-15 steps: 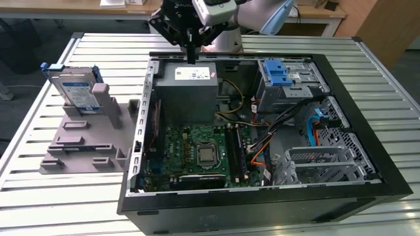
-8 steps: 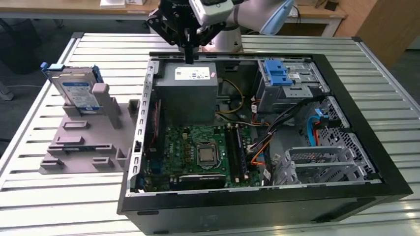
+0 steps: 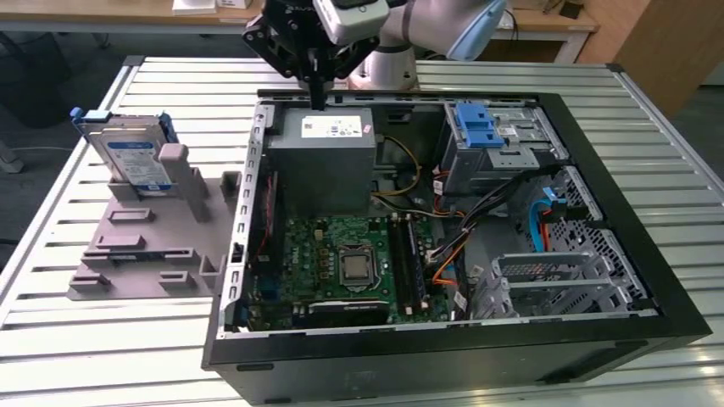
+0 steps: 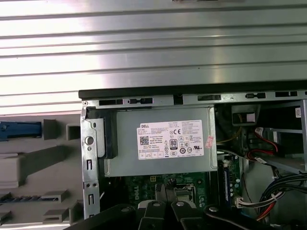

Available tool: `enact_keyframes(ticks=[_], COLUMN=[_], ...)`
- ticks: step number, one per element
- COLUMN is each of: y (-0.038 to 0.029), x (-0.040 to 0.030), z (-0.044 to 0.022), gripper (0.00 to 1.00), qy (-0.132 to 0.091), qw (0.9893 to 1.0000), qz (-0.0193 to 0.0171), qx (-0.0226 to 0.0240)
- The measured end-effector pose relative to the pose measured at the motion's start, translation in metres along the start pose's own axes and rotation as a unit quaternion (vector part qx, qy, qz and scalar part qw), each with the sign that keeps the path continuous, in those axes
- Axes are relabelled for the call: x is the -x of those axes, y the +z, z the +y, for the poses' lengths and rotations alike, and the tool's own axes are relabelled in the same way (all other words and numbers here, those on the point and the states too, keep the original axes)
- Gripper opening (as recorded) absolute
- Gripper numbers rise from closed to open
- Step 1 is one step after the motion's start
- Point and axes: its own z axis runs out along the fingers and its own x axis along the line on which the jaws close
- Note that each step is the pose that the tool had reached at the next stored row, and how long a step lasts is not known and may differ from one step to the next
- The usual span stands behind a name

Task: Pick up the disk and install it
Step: 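Reach for the disk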

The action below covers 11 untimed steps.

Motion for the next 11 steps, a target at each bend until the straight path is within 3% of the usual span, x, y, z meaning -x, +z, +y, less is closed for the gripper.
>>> enact_keyframes(ticks=[11], y=[0.0], x=[-0.0133], z=[-0.0002], gripper=[0.11], qy=[0.0], qw=[1.0], qz=[0.0], qx=[0.0])
